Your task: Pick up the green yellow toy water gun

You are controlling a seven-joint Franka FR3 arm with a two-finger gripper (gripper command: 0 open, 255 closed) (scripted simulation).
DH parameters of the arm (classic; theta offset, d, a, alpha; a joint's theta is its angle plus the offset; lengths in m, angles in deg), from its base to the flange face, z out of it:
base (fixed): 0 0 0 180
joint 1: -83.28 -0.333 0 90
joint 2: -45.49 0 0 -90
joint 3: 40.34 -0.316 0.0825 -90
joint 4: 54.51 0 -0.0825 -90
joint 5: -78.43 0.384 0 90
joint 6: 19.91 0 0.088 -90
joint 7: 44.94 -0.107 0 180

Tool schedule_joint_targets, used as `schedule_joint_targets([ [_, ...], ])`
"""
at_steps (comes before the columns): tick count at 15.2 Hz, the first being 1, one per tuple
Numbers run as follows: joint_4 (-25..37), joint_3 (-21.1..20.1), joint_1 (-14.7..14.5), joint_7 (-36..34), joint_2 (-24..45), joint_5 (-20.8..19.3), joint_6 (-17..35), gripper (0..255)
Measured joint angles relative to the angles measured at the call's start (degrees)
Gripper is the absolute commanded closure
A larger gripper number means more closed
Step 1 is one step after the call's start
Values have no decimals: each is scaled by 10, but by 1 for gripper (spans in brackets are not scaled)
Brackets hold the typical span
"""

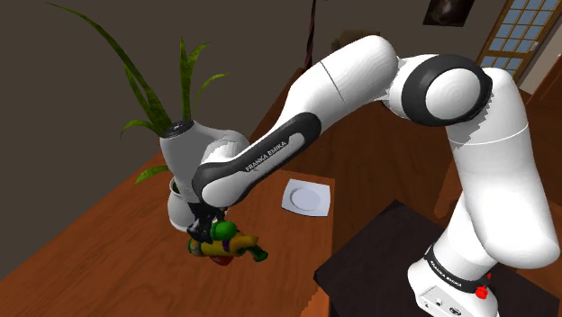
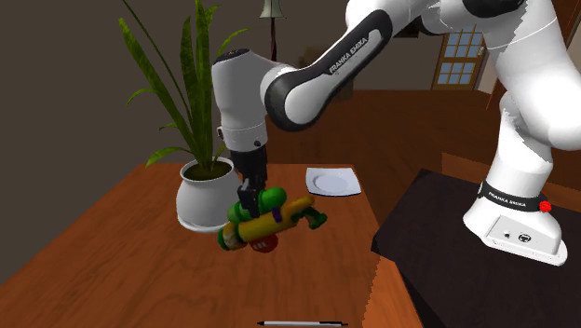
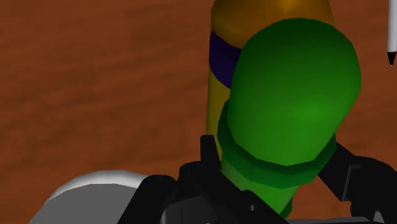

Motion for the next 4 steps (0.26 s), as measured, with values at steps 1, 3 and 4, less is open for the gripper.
schedule_joint_targets([
  [1,0,-1,1,1,-4,2,-4,255],
  [3,4,-4,2,3,-13,6,-16,255],
  [4,6,-4,2,4,-14,7,-19,255],
])
